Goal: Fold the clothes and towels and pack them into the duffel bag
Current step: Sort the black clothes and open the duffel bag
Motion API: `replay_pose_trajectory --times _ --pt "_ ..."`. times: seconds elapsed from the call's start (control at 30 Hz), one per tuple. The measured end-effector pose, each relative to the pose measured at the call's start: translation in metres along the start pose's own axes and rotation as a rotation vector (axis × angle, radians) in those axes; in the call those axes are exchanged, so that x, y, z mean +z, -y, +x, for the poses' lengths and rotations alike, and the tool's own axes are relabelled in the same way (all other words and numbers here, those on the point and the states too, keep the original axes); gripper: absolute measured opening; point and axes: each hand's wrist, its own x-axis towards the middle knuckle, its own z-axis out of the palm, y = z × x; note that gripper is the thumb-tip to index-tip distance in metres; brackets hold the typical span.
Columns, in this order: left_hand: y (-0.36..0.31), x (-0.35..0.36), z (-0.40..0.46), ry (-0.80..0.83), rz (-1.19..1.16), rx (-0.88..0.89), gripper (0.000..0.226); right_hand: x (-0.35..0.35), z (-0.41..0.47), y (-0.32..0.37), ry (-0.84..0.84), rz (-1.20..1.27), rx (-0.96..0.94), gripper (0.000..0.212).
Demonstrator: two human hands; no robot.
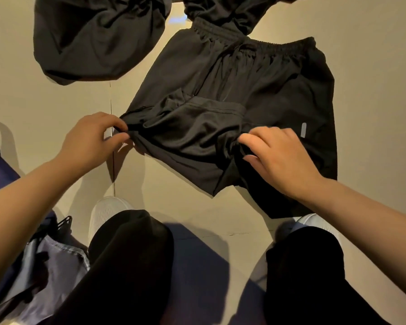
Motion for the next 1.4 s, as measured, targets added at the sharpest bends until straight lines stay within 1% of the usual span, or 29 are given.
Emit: replay_pose_trajectory --times 0.07,0.13,0.17,0.2,0.3,0.4,0.5,0.57,0.6,0.63,0.67,0.7,0.73,0.77,0.83,0.87,0.93,1.03,1.1,1.13,1.23,1.27,1.3,1.33,1.37,1.4 --pt "-0.005 0.005 0.004 -0.004 -0.076 -0.059 0.021 0.002 0.005 0.0 0.034 -0.07 -0.09 0.039" --pt "-0.006 0.007 0.005 0.012 -0.105 -0.087 0.022 0.002 0.013 0.001 0.081 -0.106 -0.176 0.028" --pt "-0.006 0.006 0.005 0.011 -0.117 -0.102 0.022 0.0 0.018 0.001 0.095 -0.096 -0.187 0.021" --pt "-0.003 0.005 0.005 0.004 -0.123 -0.114 0.023 -0.005 0.022 0.002 0.106 -0.069 -0.179 0.019" --pt "0.008 0.001 0.001 0.005 -0.071 -0.089 0.024 -0.021 0.023 -0.004 0.119 -0.045 -0.183 0.029" --pt "0.022 0.0 -0.004 0.046 0.014 -0.015 0.023 -0.026 0.009 -0.015 0.098 -0.05 -0.106 0.039" --pt "0.023 0.004 -0.008 0.055 0.027 0.022 0.021 -0.022 -0.005 -0.017 0.107 -0.002 -0.001 0.046" --pt "0.021 0.005 -0.008 0.04 0.011 0.012 0.02 -0.018 -0.008 -0.013 0.072 0.025 0.03 0.047" --pt "0.021 0.006 -0.008 0.035 0.001 0.007 0.019 -0.016 -0.008 -0.009 0.031 0.037 0.022 0.042" --pt "0.02 0.007 -0.007 0.034 -0.008 0.0 0.019 -0.014 -0.009 -0.005 -0.01 0.026 -0.03 0.033" --pt "0.019 0.008 -0.006 0.034 -0.014 -0.006 0.02 -0.011 -0.009 -0.002 -0.017 -0.017 -0.12 0.025" --pt "0.018 0.008 -0.005 0.036 -0.015 -0.011 0.02 -0.008 -0.01 0.0 0.017 -0.07 -0.22 0.024" --pt "0.017 0.009 -0.004 0.032 -0.013 -0.018 0.021 -0.004 -0.011 0.0 0.07 -0.112 -0.292 0.025" --pt "0.015 0.01 -0.002 0.024 -0.014 -0.03 0.022 0.0 -0.012 -0.002 0.113 -0.137 -0.312 0.031" --pt "0.013 0.012 0.001 0.004 -0.038 -0.08 0.023 0.005 -0.011 -0.008 0.138 -0.168 -0.246 0.046" --pt "0.012 0.012 0.003 0.001 -0.05 -0.105 0.023 0.007 -0.01 -0.011 0.133 -0.181 -0.206 0.049" --pt "0.011 0.013 0.006 0.009 -0.06 -0.132 0.024 0.009 -0.004 -0.016 0.122 -0.23 -0.194 0.042" --pt "0.01 0.012 0.009 0.027 -0.072 -0.146 0.026 0.006 0.012 -0.018 0.119 -0.248 -0.215 0.023" --pt "0.009 0.011 0.008 0.031 -0.08 -0.152 0.028 0.002 0.02 -0.015 0.118 -0.128 -0.156 0.017" --pt "0.009 0.01 0.008 0.029 -0.078 -0.142 0.028 -0.003 0.022 -0.012 0.122 0.007 -0.085 0.016" --pt "0.018 0.007 0.003 0.02 -0.042 -0.071 0.028 -0.03 0.019 -0.01 0.169 0.62 0.24 0.011" --pt "0.022 0.005 0.0 0.031 -0.01 -0.03 0.028 -0.042 0.015 -0.011 0.198 0.817 0.336 0.012" --pt "0.026 0.002 -0.003 0.059 0.041 0.036 0.031 -0.052 0.009 -0.013 0.222 0.95 0.386 0.014" --pt "0.028 -0.001 -0.006 0.108 0.107 0.122 0.034 -0.06 0.005 -0.015 0.238 0.981 0.377 0.016" --pt "0.031 -0.004 -0.009 0.16 0.179 0.213 0.037 -0.065 0.001 -0.016 0.257 0.926 0.336 0.016" --pt "0.032 -0.007 -0.012 0.199 0.237 0.275 0.038 -0.067 -0.001 -0.015 0.287 0.815 0.286 0.013"
